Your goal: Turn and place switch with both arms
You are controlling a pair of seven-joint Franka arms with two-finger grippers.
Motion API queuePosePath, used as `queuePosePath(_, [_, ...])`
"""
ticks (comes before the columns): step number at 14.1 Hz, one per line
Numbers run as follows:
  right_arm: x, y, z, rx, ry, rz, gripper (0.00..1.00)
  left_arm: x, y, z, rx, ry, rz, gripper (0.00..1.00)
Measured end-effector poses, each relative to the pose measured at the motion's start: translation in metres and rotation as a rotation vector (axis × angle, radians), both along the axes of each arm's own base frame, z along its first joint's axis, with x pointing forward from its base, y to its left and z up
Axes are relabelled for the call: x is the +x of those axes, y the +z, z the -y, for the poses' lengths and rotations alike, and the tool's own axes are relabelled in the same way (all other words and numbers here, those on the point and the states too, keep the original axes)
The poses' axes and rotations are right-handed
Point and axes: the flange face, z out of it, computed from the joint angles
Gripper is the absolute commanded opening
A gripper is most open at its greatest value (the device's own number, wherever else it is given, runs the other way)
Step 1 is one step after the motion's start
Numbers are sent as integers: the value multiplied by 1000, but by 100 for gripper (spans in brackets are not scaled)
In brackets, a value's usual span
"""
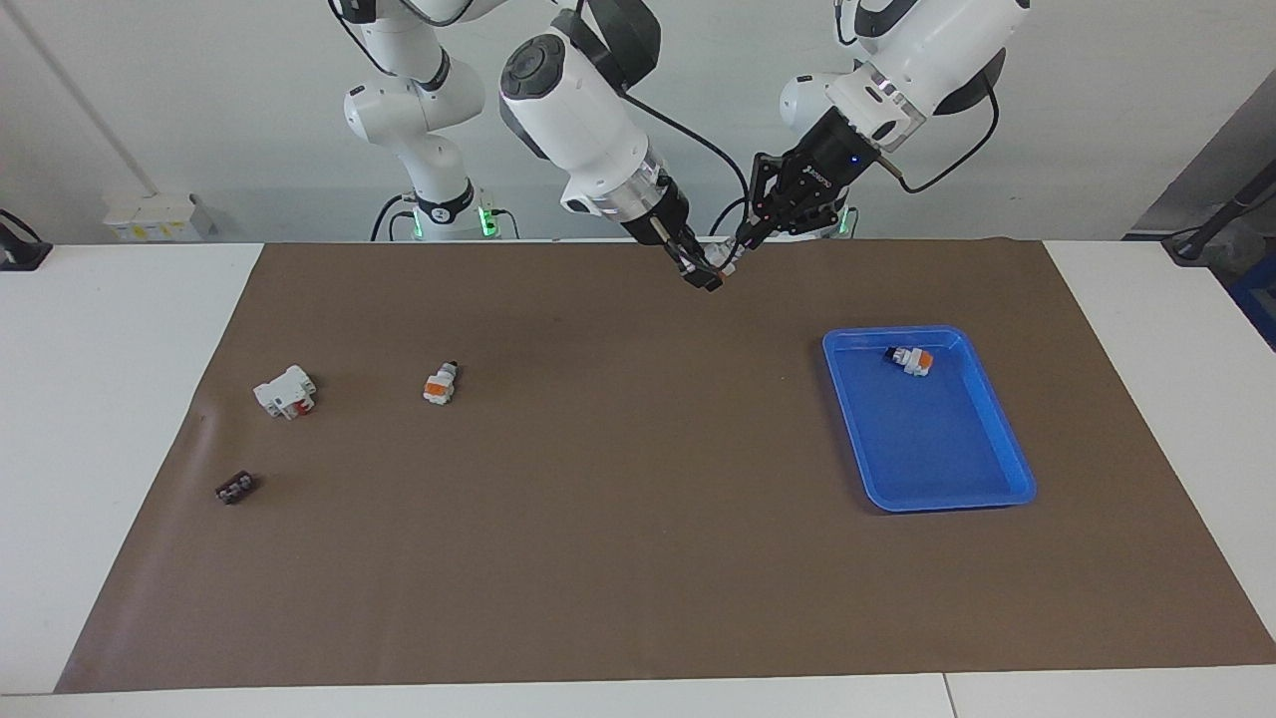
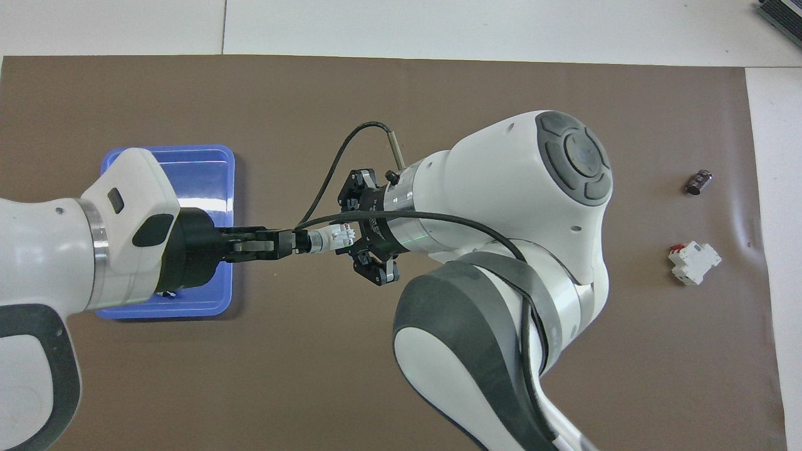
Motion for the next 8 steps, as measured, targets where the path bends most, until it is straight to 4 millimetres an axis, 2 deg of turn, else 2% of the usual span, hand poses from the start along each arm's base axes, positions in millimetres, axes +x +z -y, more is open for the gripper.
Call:
queuePosePath(5, [4, 9, 3, 16, -14, 36, 100, -6, -4, 2, 8, -27, -41, 0])
queuePosePath(8, [4, 19, 8, 19, 17, 80, 100, -5, -13, -13, 20, -17, -91, 0])
